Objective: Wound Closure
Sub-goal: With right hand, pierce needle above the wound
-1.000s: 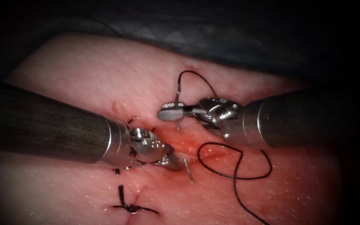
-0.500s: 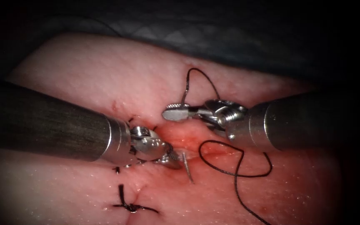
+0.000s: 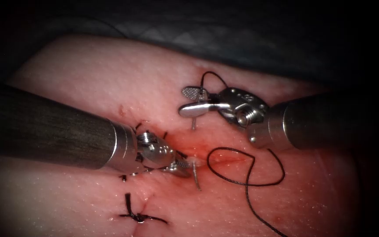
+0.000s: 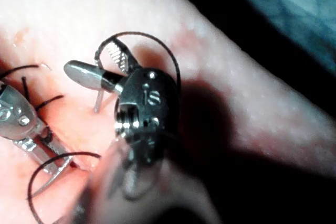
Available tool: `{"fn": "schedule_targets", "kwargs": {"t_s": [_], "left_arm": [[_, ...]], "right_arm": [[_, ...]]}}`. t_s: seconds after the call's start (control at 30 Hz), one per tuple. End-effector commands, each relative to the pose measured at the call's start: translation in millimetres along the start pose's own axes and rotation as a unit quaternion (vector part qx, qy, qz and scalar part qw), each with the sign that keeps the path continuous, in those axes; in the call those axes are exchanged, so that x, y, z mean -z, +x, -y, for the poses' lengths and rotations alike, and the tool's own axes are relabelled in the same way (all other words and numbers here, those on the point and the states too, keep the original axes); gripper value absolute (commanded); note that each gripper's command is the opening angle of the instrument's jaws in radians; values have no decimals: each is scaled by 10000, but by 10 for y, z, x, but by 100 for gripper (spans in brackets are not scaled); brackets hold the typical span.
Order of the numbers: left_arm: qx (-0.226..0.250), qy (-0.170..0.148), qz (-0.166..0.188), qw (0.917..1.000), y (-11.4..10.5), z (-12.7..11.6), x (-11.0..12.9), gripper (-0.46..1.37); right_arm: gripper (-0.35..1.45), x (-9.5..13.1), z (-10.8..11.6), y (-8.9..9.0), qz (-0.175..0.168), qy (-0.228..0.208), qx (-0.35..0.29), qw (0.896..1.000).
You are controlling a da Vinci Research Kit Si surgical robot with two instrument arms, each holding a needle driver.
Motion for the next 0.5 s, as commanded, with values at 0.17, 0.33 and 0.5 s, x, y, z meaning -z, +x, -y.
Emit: {"fn": "schedule_targets", "kwargs": {"t_s": [0.17,0.33,0.5], "left_arm": [[0,-6,0,10000,0,0,0,12],[0,-6,0,10000,0,0,0,11],[0,-6,0,10000,0,0,0,12]], "right_arm": [[15,7,7,1,-5,80,38,10000],[-35,10,17,-1,-72,-416,-1558,9869],[-35,13,26,-2,288,-1088,-2978,9480]]}}
